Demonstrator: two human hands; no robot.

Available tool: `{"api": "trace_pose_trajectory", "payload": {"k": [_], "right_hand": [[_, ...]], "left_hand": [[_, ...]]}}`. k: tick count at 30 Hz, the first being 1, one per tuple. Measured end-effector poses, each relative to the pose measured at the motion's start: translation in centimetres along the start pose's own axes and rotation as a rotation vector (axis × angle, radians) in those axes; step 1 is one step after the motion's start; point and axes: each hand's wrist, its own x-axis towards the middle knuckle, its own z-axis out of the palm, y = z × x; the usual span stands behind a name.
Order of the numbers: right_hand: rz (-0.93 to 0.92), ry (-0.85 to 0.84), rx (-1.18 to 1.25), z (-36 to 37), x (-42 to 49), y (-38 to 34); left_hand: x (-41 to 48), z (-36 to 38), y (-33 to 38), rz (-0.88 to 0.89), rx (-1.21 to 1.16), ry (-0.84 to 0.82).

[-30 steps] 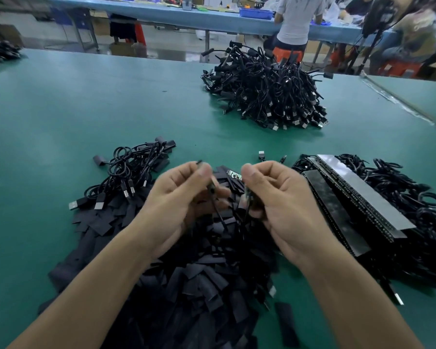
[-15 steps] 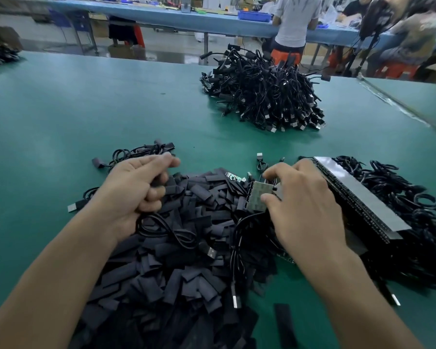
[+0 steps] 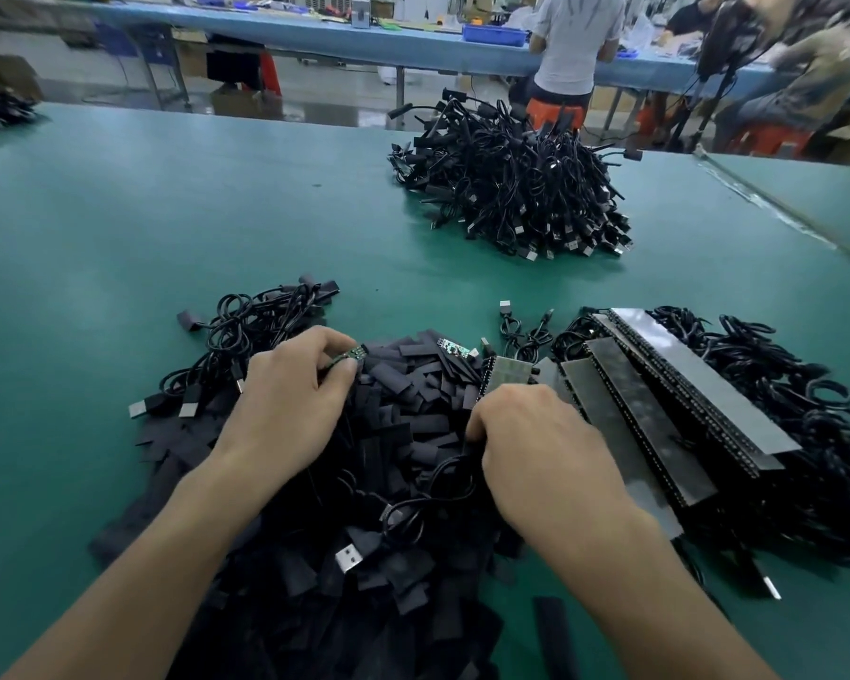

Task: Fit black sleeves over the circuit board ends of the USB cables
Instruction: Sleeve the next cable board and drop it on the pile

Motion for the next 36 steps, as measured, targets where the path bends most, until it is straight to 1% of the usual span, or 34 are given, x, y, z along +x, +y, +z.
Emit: {"api": "trace_pose_trajectory", "payload": {"k": [1,3,4,6,8,10,13,21,23,25,27,30,33,36], "right_hand": [[-0.017,0.081,0.006,0.1,0.1,-0.1],[-0.131,0.224,0.121,0.3,0.2,-0.6],[-0.200,0.225,0.172,0.6,0.3,-0.9],[-0.274,0.103,0.167,1.6,0.3,-1.5],[-0.253,-0.025,0.093,2.9,0.3,-1.5],[-0.235,-0.042,0.100,3.7,0.4,-1.1],[-0.235,0.020,0.220,3.8,0.7,-0.9],[-0.082,0.240,0.549,4.4,1.5,-0.4],[-0.046,0.288,0.644,4.5,1.7,-0.3],[-0.028,0.302,0.774,4.6,1.9,-0.2],[-0.014,0.290,0.934,4.7,2.0,-0.2],[0.027,0.249,1.078,4.9,2.3,0.0],[0.035,0.166,1.134,5.1,2.3,0.3],[0.011,0.083,1.117,5.0,2.2,0.3]], "left_hand": [[0.0,-0.1,0.0,-0.005,0.003,0.007],[0.0,-0.2,0.2,-0.007,-0.001,-0.004],[0.0,-0.2,0.3,-0.002,-0.006,-0.012],[0.1,-0.2,0.3,0.005,-0.011,-0.023],[0.1,-0.3,0.4,0.005,-0.012,-0.040],[0.1,-0.3,0.4,0.013,-0.023,-0.072],[0.1,-0.1,0.4,0.035,-0.039,-0.097],[0.0,0.3,0.1,0.051,-0.086,-0.099],[0.0,0.4,0.1,0.078,-0.124,-0.139],[-0.1,0.5,0.2,0.099,-0.180,-0.208],[-0.1,0.7,0.4,0.101,-0.250,-0.267],[-0.2,0.8,0.5,0.074,-0.375,-0.281],[-0.3,0.8,0.7,0.050,-0.491,-0.292],[-0.4,0.6,0.8,-0.023,-0.618,-0.297]]}}
